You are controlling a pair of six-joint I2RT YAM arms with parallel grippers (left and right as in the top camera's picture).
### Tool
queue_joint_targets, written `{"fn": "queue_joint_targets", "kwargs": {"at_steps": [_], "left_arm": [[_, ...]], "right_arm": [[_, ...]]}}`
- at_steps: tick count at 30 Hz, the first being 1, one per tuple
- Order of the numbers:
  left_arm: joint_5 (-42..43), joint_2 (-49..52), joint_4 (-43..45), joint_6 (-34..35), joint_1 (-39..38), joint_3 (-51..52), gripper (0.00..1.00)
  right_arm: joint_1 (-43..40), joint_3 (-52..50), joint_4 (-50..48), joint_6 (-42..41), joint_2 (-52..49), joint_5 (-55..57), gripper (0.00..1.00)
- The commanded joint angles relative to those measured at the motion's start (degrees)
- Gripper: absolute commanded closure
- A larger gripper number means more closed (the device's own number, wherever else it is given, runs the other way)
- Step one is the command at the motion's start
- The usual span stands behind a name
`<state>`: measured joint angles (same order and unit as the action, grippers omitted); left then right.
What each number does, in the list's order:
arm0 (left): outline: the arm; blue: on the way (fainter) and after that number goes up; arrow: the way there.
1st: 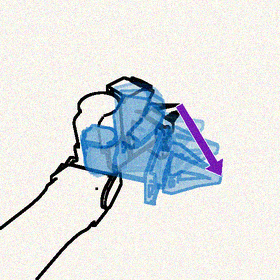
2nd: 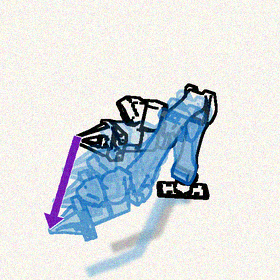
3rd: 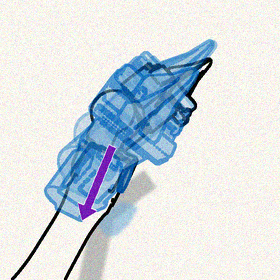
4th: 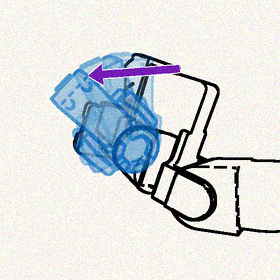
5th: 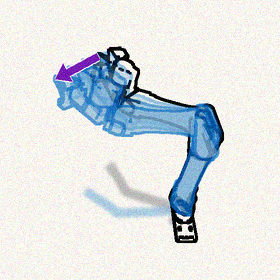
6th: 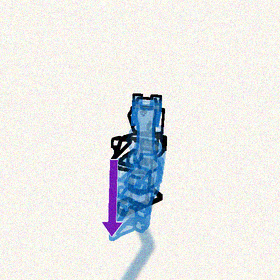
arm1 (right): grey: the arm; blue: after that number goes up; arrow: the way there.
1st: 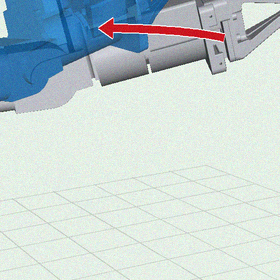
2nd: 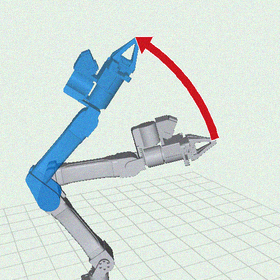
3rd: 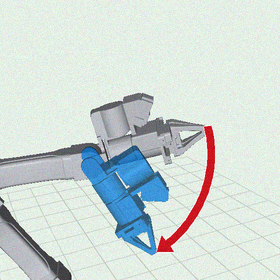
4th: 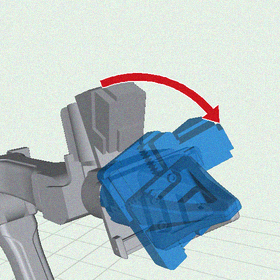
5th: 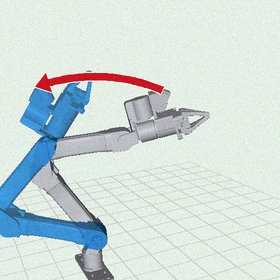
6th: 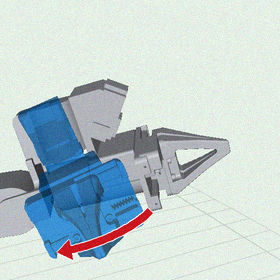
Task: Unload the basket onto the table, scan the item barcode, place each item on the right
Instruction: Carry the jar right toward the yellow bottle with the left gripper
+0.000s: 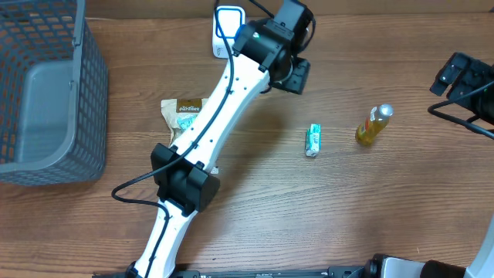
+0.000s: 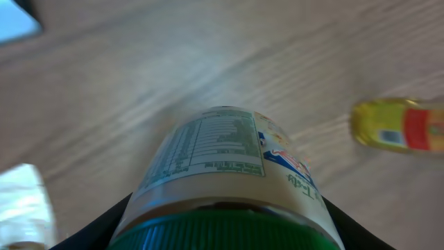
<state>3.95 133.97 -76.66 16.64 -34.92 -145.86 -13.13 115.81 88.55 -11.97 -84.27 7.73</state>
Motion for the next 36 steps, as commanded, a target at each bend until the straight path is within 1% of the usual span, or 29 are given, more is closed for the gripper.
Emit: {"fn": "queue_joint_targets", "kwargs": {"at_steps": [1,5,12,19,22,26,28,36], "left_arm": [[3.6,-0.2,1.3,6.3,-2.3,1.7,0.96],[3.1,-0.2,5.1,6.7,-4.8,4.5,0.96],[3.1,-0.2,15.5,6.7,-7.5,10.8,0.95],[3.1,-0.2,26.3,6.8,-8.1,16.8,0.95],[3.1,-0.2,29.4,6.7,-8.2,19.3,0.91],[2.9,-0.2,34.3,6.6,-8.2,23.6,0.91],[2.9,-0.2,36.3,6.5,-8.3,25.1,0.91],[2.9,-0.2,39.3,6.5,-8.4,28.1,0.91]], "right_arm": [[-0.1,0.1,-0.1,0.3,0.0,0.1,0.0],[-0.1,0.1,-0.1,0.3,0.0,0.1,0.0],[-0.1,0.1,-0.2,0.3,0.0,0.1,0.0],[-0.1,0.1,-0.1,0.3,0.0,0.1,0.0],[-0.1,0.1,-0.2,0.3,0.0,0.1,0.0],[-0.1,0.1,-0.1,0.3,0.0,0.1,0.0],[-0.1,0.1,-0.2,0.3,0.0,0.1,0.0],[-0.1,0.1,-0.1,0.3,0.0,0.1,0.0]]}}
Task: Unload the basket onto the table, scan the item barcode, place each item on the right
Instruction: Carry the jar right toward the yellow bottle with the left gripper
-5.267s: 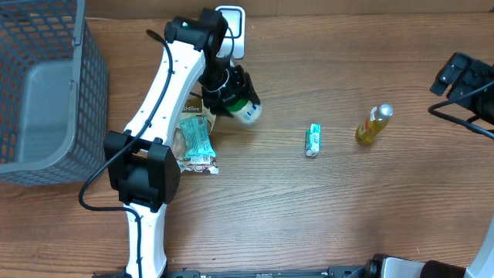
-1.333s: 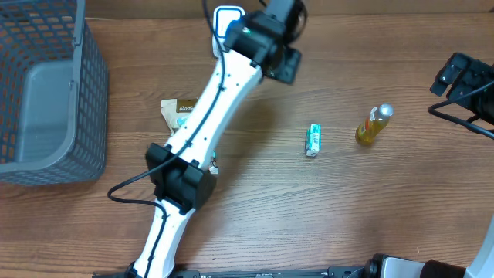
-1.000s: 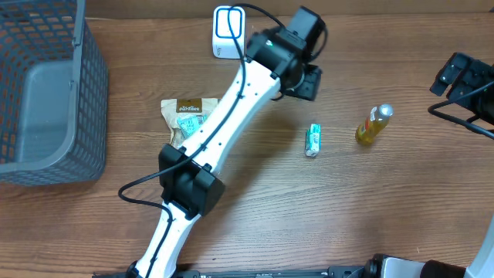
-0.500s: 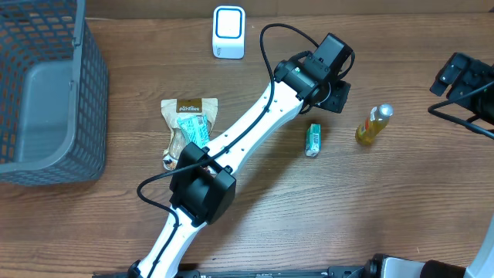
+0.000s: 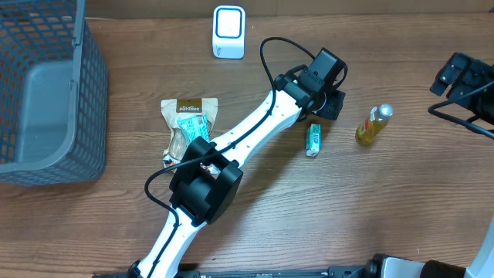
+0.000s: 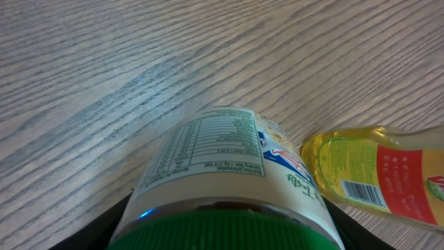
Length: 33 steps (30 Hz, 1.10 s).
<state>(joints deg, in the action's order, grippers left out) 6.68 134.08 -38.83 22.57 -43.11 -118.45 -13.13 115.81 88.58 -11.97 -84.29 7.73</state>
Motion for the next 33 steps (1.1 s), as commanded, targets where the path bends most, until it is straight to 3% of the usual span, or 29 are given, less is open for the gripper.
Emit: {"fn": "queue_joint_targets", "kwargs": {"at_steps": [1,9,15,25,33], "left_arm": [[0.2,-0.3,1.6,0.6,-0.2,0.9,0.91],[0.0,-0.2,2.2,0.6,-0.6,1.1,0.91],[-7.2,-0.2,2.4,0.6,-2.6,1.1,0.89],[-7.5,0.5,2.8,0.5,-3.0,1.1,0.91],[-8.2,2.5,4.0,-0.7,-3.0,1.1,0.85]], "right_arm": [[-0.1,0.1,-0.2,0.3,0.0,0.1,0.0],[-0.1,0.1,-0.2,0.3,0.0,0.1,0.0],[-0.1,0.1,-0.2,0.3,0.0,0.1,0.0],[-0.1,0.1,-0.2,0.3,0.0,0.1,0.0],[-0.1,0.1,-0.2,0.3,0.0,0.1,0.0]]}}
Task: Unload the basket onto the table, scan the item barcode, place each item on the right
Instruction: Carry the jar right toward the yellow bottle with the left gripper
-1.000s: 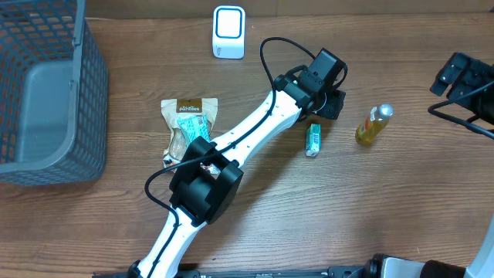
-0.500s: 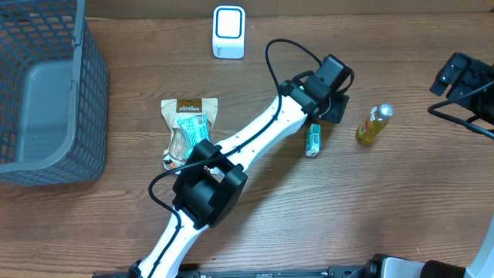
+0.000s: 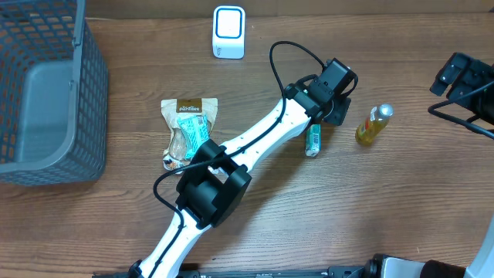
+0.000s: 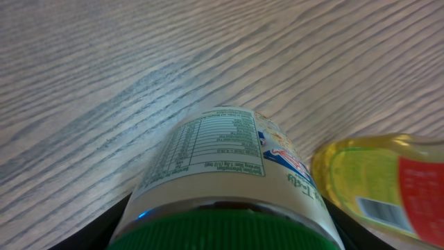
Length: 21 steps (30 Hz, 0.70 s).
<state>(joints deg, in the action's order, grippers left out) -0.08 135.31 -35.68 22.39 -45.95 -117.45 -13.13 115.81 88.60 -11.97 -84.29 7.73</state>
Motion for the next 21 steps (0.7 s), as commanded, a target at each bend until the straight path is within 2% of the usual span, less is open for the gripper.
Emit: {"fn": "queue_joint_targets", "kwargs": {"at_steps": [1,7,10,12,13,18,19,21], "left_arm": [[-1.4,1.6,0.9,-0.5,-0.2,0.1,0.83],[-1.4,3.7,0.8,-0.5,-0.3,0.1,0.78],[-1.4,3.8,0.9,-0.5,-0.2,0.1,0.71],[-1.4,3.8,1.1,-0.6,-0.2,0.0,0.63],[-1.4,3.8,1.2,-0.6,-0.2,-0.1,0.55],[-1.4,3.7,1.2,-3.0,-0.1,-1.3,0.35],[-1.4,3.7,1.1,-3.1,-0.1,-1.7,0.27],[-1.4,3.7,1.0,-3.2,0.0,-2.7,0.18]], "right_arm": [[-0.1,0.1,-0.2,0.3,0.0,0.1,0.0],[-0.1,0.1,-0.2,0.3,0.0,0.1,0.0],[-0.1,0.1,-0.2,0.3,0.0,0.1,0.0],[-0.1,0.1,-0.2,0.3,0.0,0.1,0.0],[-0.1,0.1,-0.2,0.3,0.0,0.1,0.0],[-0.1,0.1,-0.2,0.3,0.0,0.1,0.0],[-0.1,0.1,-0.2,0.3,0.0,0.1,0.0],[-0.1,0.1,-0.2,0.3,0.0,0.1,0.0]]}}
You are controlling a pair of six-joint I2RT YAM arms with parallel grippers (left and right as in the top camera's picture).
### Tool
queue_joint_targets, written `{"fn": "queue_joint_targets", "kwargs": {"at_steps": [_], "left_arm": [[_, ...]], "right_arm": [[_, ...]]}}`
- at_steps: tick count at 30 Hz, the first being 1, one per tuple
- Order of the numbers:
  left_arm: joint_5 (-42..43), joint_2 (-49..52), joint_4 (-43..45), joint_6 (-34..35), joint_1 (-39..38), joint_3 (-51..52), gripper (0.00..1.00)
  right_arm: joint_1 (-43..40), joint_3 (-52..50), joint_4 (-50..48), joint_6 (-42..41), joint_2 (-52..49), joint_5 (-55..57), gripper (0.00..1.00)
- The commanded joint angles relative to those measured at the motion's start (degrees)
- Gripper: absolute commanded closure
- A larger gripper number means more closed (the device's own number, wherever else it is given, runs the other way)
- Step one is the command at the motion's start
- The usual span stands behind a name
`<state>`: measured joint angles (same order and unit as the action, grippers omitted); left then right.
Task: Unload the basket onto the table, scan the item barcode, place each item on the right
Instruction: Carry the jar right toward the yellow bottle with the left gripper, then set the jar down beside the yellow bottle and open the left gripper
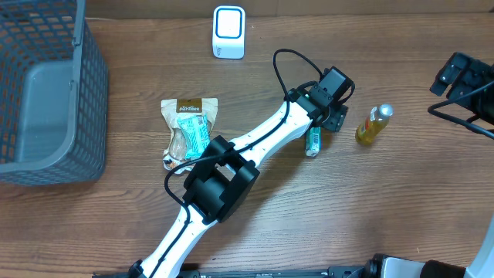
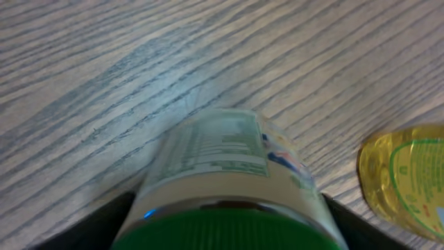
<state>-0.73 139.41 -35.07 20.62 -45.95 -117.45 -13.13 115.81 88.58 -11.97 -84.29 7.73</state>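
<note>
A white jar with a green lid (image 2: 229,173) fills the left wrist view, label side up, low over the wood table. My left gripper (image 1: 333,99) is shut on it, with black fingers (image 2: 90,222) on either side of the lid. In the overhead view the gripper hides the jar. The white scanner (image 1: 229,32) with its lit face stands at the back of the table, well left of the gripper. My right gripper (image 1: 463,76) rests at the far right edge; its jaws cannot be made out.
A yellow bottle (image 1: 373,125) lies just right of the left gripper and shows too in the wrist view (image 2: 406,177). A small green-white packet (image 1: 312,140) lies under the left forearm. A snack bag (image 1: 187,127) sits mid-left, and a grey basket (image 1: 46,93) at the far left.
My left gripper with the jar has shifted slightly toward the near side. The wrist view is blurred, and the yellow bottle sits farther right in it.
My left gripper first held the jar at the back of the table beside the scanner. Then it held it over the middle right, near the packet and the yellow bottle. It has stayed there, close to the bottle, with small shifts.
</note>
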Motion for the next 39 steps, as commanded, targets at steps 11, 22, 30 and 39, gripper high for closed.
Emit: {"fn": "queue_joint_targets", "kwargs": {"at_steps": [11,22,30,39], "left_arm": [[-0.8,-0.5,-6.4,-2.9,0.2,-13.5,0.0],[0.2,-0.5,-33.7,-0.9,0.3,-27.1,0.0],[4.3,-0.4,-42.6,-0.9,0.2,-24.0,0.17],[6.1,-0.4,-42.4,6.7,0.0,-18.6,0.31]], "right_arm": [[-0.1,0.1,-0.2,0.3,0.0,0.1,0.0],[-0.1,0.1,-0.2,0.3,0.0,0.1,0.0],[-0.1,0.1,-0.2,0.3,0.0,0.1,0.0],[-0.1,0.1,-0.2,0.3,0.0,0.1,0.0]]}}
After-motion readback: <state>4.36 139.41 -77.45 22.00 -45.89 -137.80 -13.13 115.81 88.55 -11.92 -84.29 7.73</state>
